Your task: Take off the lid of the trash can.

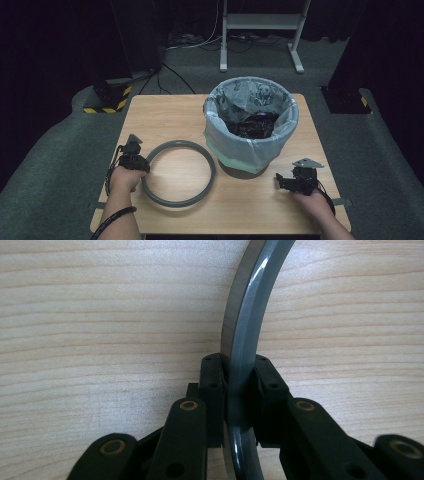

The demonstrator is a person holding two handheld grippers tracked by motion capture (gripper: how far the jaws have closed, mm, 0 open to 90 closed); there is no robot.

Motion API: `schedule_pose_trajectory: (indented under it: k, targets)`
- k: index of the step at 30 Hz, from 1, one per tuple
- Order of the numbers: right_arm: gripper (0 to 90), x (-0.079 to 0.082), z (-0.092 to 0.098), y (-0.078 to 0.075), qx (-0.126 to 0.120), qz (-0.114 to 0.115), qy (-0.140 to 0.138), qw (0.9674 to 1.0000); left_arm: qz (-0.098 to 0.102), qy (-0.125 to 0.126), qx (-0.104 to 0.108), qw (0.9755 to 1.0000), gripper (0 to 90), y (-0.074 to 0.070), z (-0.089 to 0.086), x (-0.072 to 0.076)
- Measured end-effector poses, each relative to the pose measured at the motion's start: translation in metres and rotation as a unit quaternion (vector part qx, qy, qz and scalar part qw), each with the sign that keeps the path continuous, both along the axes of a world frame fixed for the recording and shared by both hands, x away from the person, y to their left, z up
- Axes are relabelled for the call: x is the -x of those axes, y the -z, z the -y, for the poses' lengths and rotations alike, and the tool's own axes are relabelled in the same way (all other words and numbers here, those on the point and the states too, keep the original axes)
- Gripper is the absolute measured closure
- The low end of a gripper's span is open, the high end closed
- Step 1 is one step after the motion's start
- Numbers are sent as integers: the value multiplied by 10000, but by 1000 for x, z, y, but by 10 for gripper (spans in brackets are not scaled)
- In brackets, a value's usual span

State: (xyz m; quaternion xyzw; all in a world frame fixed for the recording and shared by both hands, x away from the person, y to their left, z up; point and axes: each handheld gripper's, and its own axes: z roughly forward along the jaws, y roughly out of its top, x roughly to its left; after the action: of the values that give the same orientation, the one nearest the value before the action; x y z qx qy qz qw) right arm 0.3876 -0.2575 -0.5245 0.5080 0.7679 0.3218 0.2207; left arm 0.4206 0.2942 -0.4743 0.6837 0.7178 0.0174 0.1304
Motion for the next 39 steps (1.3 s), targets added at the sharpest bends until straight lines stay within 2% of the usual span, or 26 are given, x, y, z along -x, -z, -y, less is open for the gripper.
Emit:
schedule_pose_trajectory:
  k: [15, 19, 22, 23, 24, 25, 27, 30, 32, 35, 39]
  targets:
    - [100, 0, 0, 0, 0, 2, 2, 10000, -21, 61, -190, 9998, 771, 9, 6, 0]
    - [100, 0, 0, 0, 0, 3, 3, 10000, 8, 23, -179, 9998, 766, 10, 6, 0]
    - [100, 0, 0, 0, -1, 2, 4, 10000, -56, 38, -167, 9998, 750, 9, 5, 0]
    - [100, 0, 0, 0, 0, -2, 2, 10000, -7, 32, -198, 9998, 742, 8, 5, 0]
    - [100, 0, 0, 0, 0, -2, 0, 10000, 21, 34, -206, 9998, 682, 7, 4, 0]
    - [100, 0, 0, 0, 0, -2, 0, 10000, 58, 7, -201, 9998, 682, 6, 5, 0]
    - [100, 0, 0, 0, -1, -3, 3, 10000, 226, 103, -323, 9992, 574, 1, 5, 0]
    - [100, 0, 0, 0, 0, 1, 4, 10000, 329, 201, -360, 9986, 516, -3, 6, 1]
    - [100, 0, 0, 0, -1, 0, 4, 10000, 518, 356, -487, 9968, 468, -7, 9, 1]
    - [100, 0, 0, 0, -1, -1, 3, 10000, 750, 568, -566, 9939, 417, -12, 18, 0]
    - [100, 0, 0, 0, -4, -2, 3, 10000, 955, 703, -628, 9910, 366, -13, 26, -2]
